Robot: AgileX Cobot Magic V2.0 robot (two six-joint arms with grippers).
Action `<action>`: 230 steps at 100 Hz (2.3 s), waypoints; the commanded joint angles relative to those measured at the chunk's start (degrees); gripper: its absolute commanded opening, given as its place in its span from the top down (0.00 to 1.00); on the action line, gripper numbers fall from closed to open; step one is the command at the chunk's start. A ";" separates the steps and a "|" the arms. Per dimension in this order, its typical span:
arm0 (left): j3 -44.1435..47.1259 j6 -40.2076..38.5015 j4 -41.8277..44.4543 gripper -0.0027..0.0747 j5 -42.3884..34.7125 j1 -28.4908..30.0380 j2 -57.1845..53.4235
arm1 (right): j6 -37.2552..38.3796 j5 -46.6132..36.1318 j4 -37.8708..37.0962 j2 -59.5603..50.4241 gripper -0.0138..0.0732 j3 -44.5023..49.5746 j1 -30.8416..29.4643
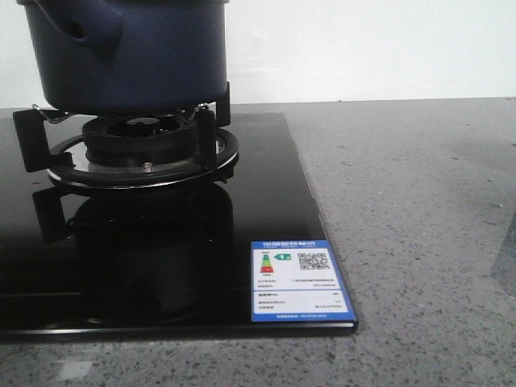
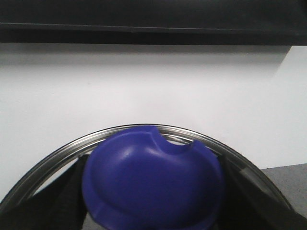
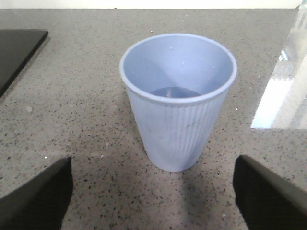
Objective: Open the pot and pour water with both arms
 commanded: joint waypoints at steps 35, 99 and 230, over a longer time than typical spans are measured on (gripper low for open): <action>-2.10 0.04 -0.14 0.50 -5.17 0.24 -1.59 | -0.37 -24.00 0.80 14.93 0.16 1.64 -0.39; -2.10 0.04 -0.14 0.50 -5.72 0.24 -1.59 | 0.21 -43.65 2.90 33.97 0.17 1.64 -0.39; -2.10 0.04 -0.14 0.50 -6.14 0.24 -1.59 | 0.31 -2.43 -11.37 36.98 0.48 -43.54 16.82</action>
